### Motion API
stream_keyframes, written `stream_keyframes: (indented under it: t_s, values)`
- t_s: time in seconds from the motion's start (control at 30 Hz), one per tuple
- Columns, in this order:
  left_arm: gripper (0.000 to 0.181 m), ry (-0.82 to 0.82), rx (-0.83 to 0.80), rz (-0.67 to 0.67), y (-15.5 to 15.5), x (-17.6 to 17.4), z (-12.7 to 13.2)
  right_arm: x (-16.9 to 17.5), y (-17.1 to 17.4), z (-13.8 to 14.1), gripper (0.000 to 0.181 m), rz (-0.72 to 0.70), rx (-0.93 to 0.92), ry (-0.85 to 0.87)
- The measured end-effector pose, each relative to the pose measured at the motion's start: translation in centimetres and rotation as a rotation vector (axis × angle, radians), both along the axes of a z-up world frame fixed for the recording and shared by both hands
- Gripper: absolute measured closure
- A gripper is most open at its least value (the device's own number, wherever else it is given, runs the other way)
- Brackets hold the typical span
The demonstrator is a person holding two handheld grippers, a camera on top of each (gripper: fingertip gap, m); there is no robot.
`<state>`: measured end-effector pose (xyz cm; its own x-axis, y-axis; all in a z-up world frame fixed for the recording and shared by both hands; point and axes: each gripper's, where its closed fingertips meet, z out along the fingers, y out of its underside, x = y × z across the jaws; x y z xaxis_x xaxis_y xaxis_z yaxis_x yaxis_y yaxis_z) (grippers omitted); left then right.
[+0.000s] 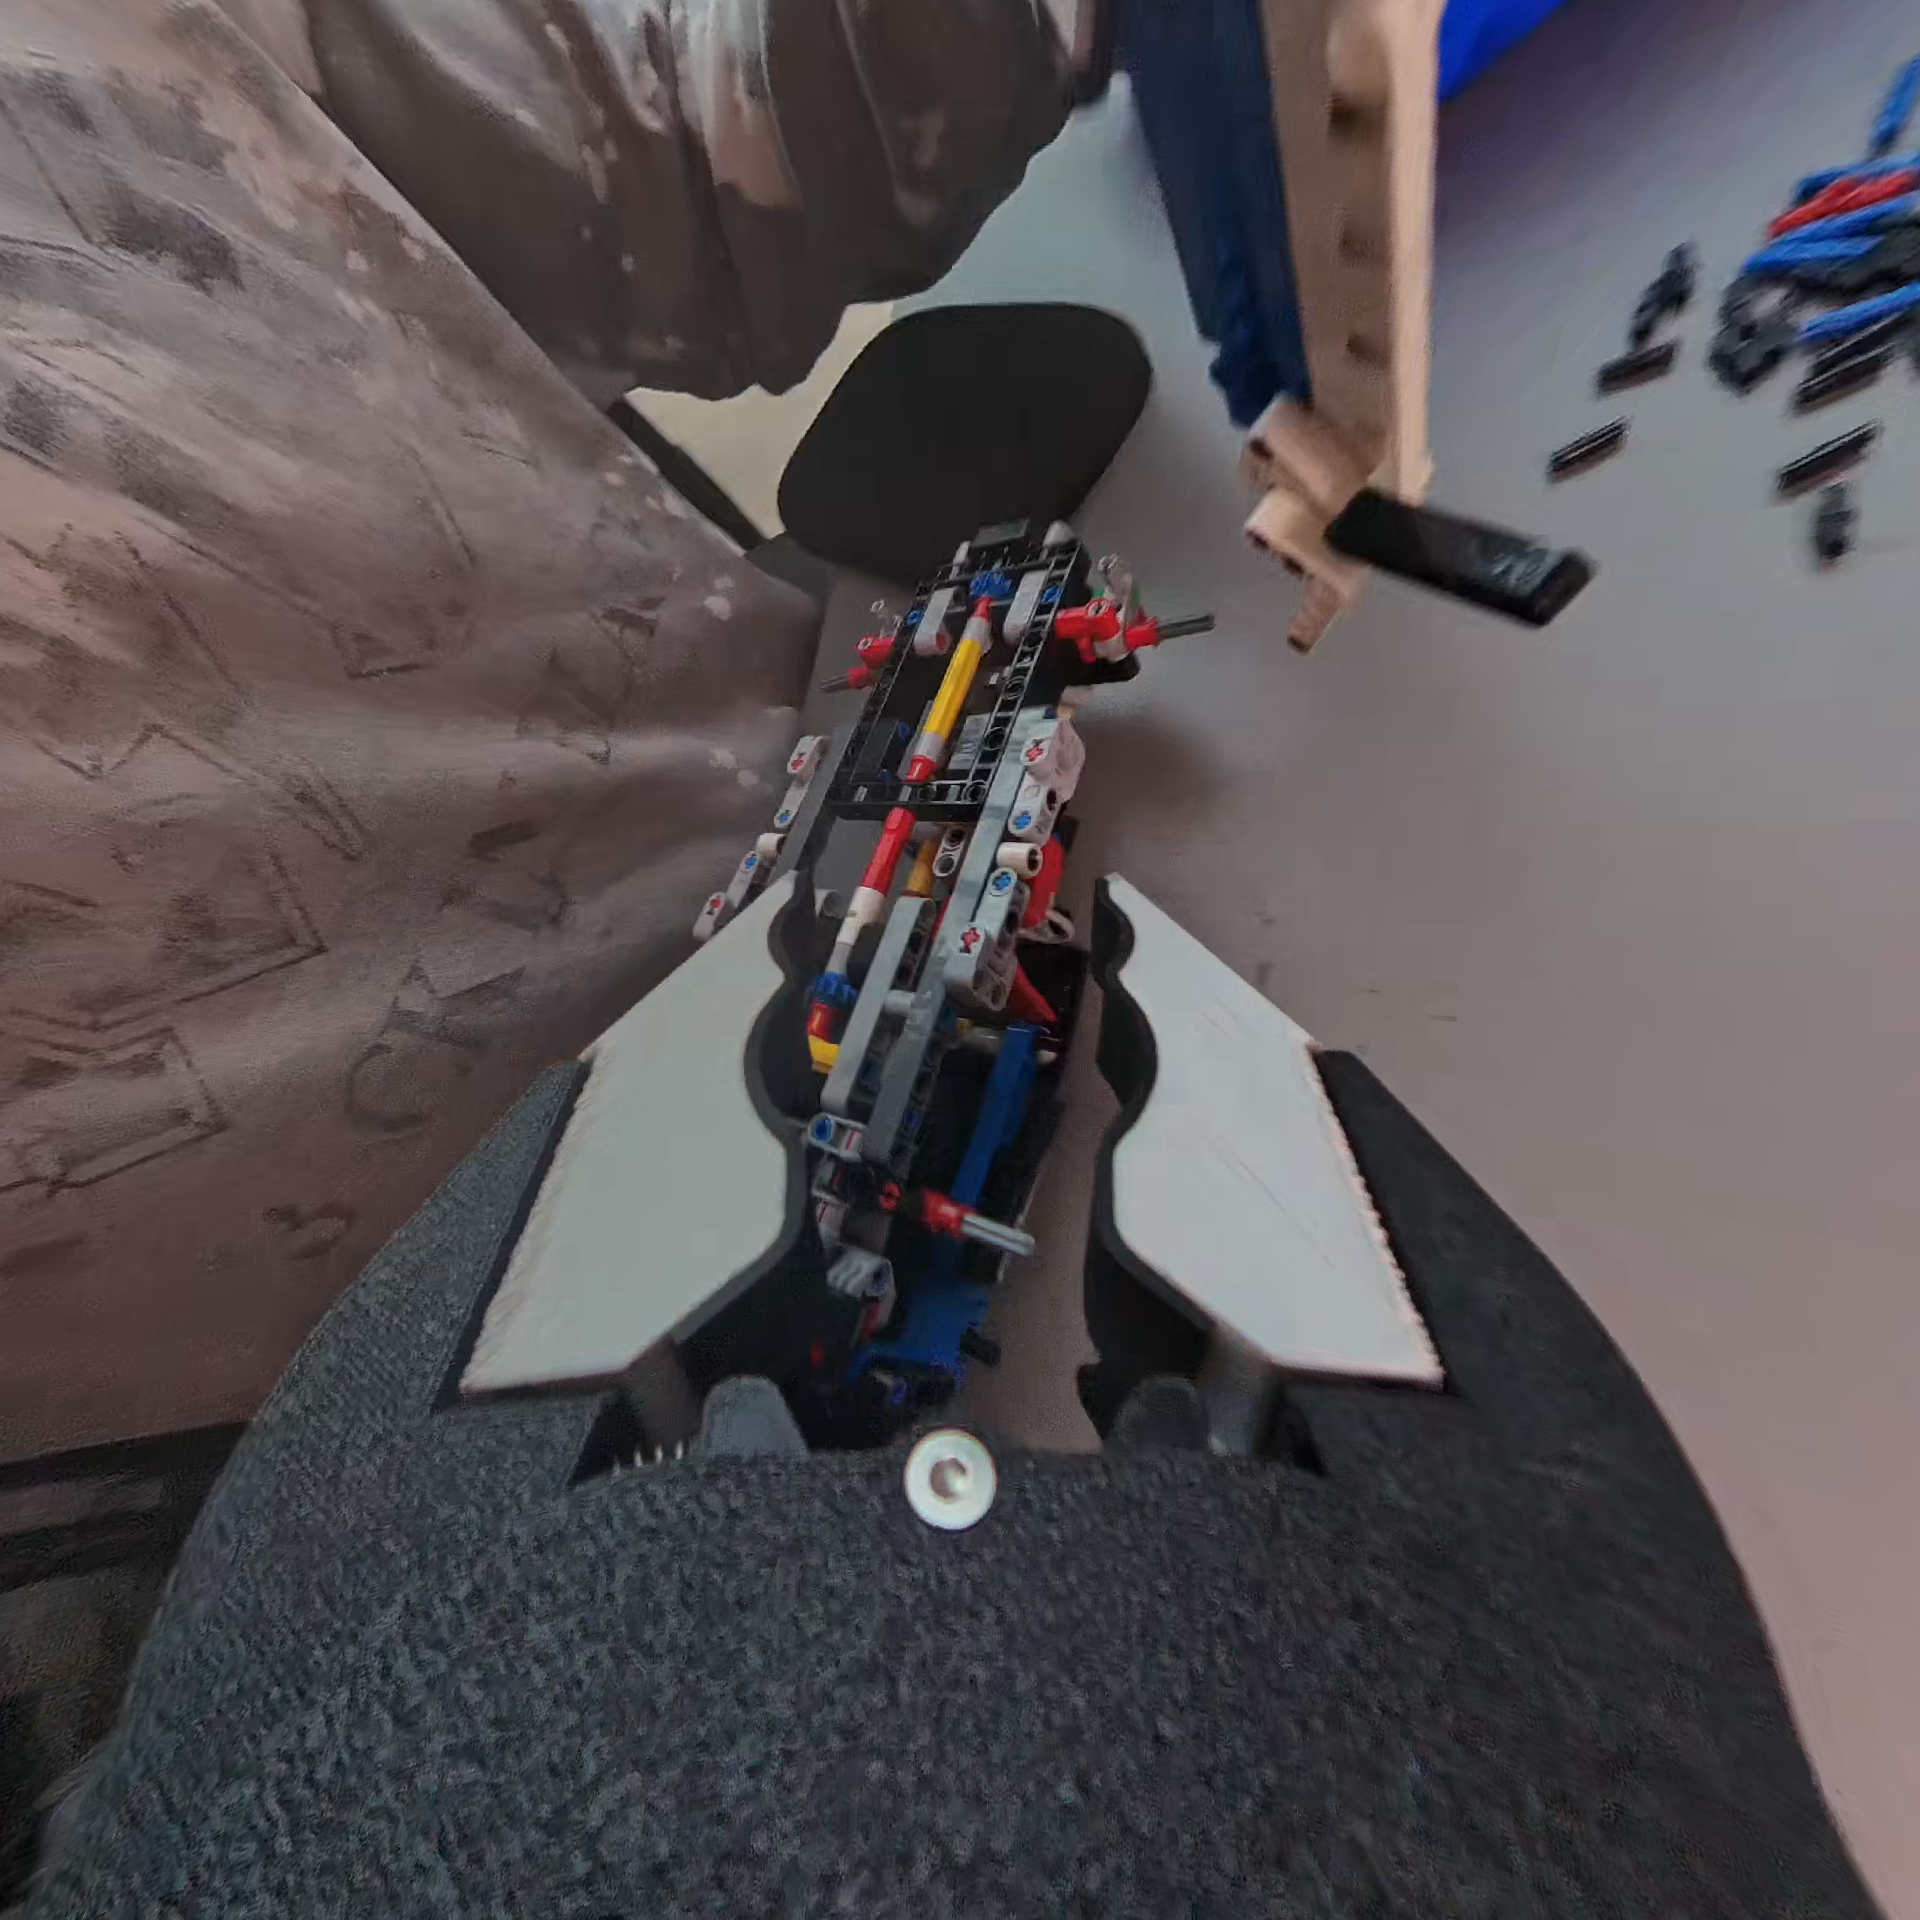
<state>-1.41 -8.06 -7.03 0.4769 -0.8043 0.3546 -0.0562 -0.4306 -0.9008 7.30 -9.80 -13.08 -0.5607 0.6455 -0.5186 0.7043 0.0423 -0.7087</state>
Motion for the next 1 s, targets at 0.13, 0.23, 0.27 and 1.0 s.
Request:
stream_keyframes:
  t_s: [0.13, 0.23, 0.27, 1.0]
  values:
    - [0.161, -0.242, 0.059, 0.056, -0.5, -2.0, 3.0, -0.1, -2.8, -2.9, 0.133, 0.157, -0.063, -0.224]
    - [0.16, -0.306, 0.092, 0.1, -1.2, -3.2, 3.8, 0.6, -3.6, -3.8, 0.158, 0.255, -0.021, -0.29]
    - [0.161, -0.307, 0.103, 0.113, -1.5, -3.5, 3.9, 0.7, -3.7, -3.7, 0.158, 0.266, 0.009, -0.275]
    - [0.16, -0.213, 0.237, 0.342, -0.6, -4.7, 2.0, 6.1, 17.3, 1.9, 0.159, -0.433, 1.578, -0.036]
